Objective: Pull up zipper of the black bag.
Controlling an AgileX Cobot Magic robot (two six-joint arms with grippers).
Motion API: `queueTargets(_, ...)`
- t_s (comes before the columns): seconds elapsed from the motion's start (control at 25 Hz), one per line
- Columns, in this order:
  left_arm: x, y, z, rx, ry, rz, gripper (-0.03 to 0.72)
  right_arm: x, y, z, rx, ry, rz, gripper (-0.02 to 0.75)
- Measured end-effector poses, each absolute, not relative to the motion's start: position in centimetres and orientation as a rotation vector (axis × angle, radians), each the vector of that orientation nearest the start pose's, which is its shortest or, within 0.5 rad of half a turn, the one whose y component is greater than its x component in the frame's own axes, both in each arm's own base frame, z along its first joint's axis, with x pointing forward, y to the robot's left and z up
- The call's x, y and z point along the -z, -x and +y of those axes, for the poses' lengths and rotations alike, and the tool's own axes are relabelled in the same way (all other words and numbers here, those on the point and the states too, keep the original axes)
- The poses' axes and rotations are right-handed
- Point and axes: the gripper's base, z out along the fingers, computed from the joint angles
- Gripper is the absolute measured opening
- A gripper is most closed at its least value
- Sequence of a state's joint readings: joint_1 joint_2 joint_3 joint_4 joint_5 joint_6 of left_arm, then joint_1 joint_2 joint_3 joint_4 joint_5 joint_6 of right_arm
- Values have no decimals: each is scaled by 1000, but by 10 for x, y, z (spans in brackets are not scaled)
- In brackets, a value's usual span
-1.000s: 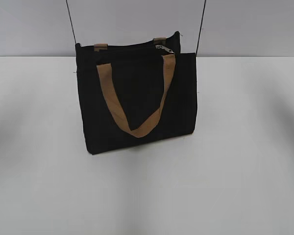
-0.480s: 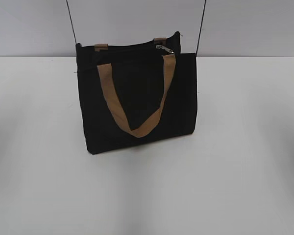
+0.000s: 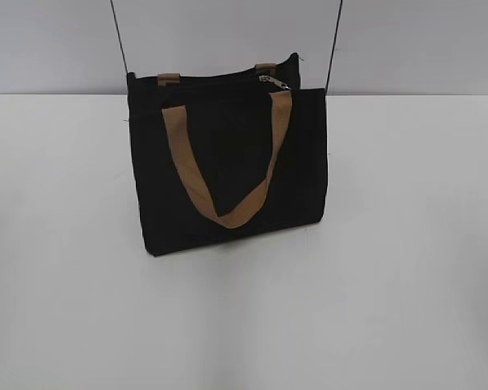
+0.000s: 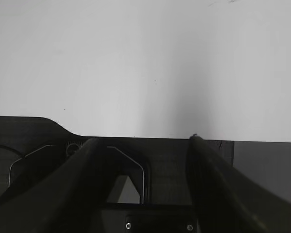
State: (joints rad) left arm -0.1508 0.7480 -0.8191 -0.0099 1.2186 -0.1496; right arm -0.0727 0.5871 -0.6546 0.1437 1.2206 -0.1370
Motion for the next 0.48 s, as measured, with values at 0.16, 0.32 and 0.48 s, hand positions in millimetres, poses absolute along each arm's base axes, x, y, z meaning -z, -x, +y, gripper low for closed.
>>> queueTargets(0.16,-318,-77,-12,116,-4,2551,435,-289,-45,9,-97,93,2491,421)
queueTargets(0.32,-304,-50,-6,108,-9,2427,435,-284,-19,11,-75,105,2363,421)
queueTargets(0.48,-294,-27,-2,126,-12,2269,437,-273,1,12,-57,117,2261,421)
